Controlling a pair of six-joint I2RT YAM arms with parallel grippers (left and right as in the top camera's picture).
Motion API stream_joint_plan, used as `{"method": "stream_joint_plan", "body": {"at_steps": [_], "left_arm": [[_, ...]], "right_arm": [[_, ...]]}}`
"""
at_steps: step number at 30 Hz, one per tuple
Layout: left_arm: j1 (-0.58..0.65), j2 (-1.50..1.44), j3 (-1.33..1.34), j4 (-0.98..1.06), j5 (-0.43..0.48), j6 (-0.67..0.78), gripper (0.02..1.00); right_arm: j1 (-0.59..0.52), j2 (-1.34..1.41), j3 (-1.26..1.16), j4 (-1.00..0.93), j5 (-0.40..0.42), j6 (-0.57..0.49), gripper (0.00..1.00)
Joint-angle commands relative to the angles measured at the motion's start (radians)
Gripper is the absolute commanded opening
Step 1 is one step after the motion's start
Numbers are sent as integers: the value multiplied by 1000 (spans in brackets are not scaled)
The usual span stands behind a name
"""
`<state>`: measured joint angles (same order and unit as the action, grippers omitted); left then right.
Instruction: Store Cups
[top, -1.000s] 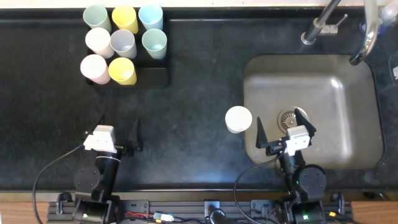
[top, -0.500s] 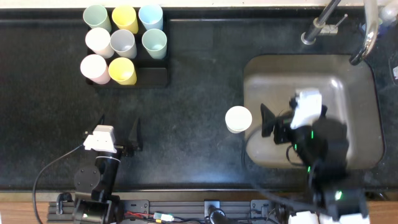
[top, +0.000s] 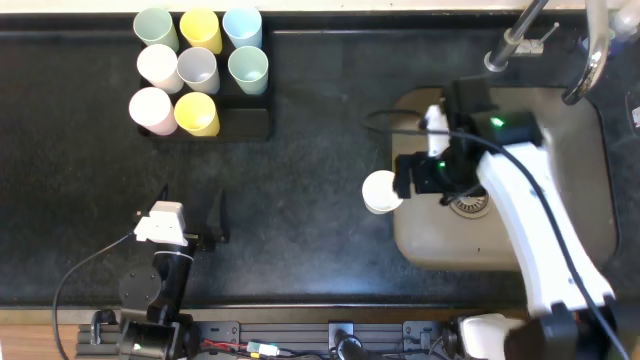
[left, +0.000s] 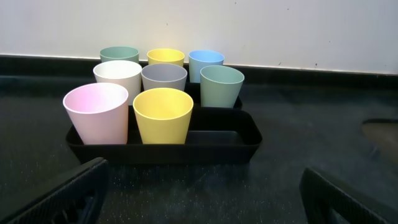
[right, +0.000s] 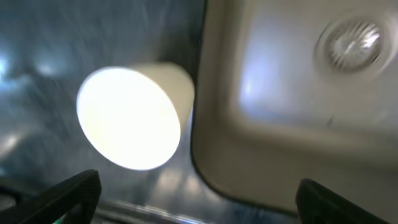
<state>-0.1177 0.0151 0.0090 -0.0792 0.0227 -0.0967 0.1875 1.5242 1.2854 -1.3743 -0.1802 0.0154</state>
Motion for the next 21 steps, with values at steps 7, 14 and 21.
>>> {"method": "stream_joint_plan", "body": {"at_steps": [7,14,21], "left_arm": [[5,-6,-1,-5,-1,18,1000],[5,-6,-1,-5,-1,18,1000],[5,-6,-1,-5,-1,18,1000]], "right_arm": [[45,156,26,15,25,19,989],[72,199,26,94,47,46,715],[96,200,26,150,49,57,213]]}}
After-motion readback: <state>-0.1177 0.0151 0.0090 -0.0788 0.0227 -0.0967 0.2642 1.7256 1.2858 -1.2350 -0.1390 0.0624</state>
